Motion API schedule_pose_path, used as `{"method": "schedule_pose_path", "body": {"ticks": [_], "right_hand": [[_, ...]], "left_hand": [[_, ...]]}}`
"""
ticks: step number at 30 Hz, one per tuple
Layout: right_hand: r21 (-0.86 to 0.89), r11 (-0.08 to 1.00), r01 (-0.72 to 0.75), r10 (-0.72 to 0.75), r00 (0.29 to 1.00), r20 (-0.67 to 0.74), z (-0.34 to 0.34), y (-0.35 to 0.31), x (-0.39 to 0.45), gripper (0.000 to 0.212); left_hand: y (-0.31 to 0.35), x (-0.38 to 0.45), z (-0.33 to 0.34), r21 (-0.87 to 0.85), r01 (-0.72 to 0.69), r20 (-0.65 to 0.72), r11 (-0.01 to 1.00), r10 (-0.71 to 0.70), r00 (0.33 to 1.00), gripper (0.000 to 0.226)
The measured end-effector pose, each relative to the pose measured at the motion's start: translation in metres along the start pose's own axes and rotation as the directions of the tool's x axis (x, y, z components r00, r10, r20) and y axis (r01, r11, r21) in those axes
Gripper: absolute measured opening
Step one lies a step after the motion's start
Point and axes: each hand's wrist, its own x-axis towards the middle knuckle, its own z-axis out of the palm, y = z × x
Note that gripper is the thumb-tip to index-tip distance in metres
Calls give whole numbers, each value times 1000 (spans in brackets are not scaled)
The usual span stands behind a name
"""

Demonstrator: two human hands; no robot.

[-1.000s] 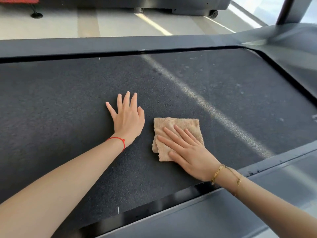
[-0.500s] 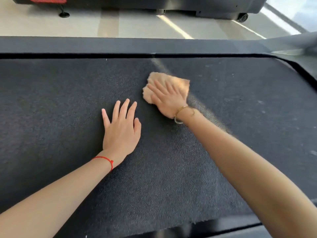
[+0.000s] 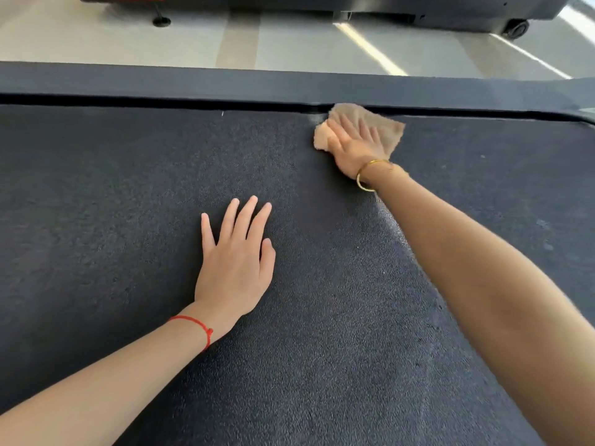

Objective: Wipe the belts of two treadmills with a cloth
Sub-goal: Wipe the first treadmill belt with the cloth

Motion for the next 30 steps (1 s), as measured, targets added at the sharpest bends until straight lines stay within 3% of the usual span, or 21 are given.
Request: {"method": "schedule_pose_path", "body": {"ticks": [5,8,14,16,20,25,28,30], "right_hand": [[5,968,249,-249,968,26,12,-52,-18,51],[48,932,360,-361,932,23,16,-33,-40,49],[-40,999,-3,1,999,-52,-8,50,-36,52],[-31,999,-32,31,999,-36,-8,48,-44,52],[-11,989,149,-149,989,11,7,15,-99,52],[-5,906,424,-424,906,3,24,-8,-212,50],[15,905,426,-426,904,36,21,8,-223,50],[12,946,323,-323,946,30,14,22,-200,51]], "left_hand": [[2,0,-1,-3,5,14,1000,-5,1000,60],[1,-1,-2,-32,14,12,999,-14,1000,57],[1,-1,-3,-62,9,0,998,-9,1000,57],[1,-1,-2,-67,5,-15,998,-6,1000,56],[0,0,1,-66,-1,-43,998,-2,999,55],[0,0,2,-67,-7,-53,998,3,999,55],[-1,-1,2,-75,-12,-55,997,8,998,55],[-2,-1,3,-84,-9,-52,996,4,999,54]]}}
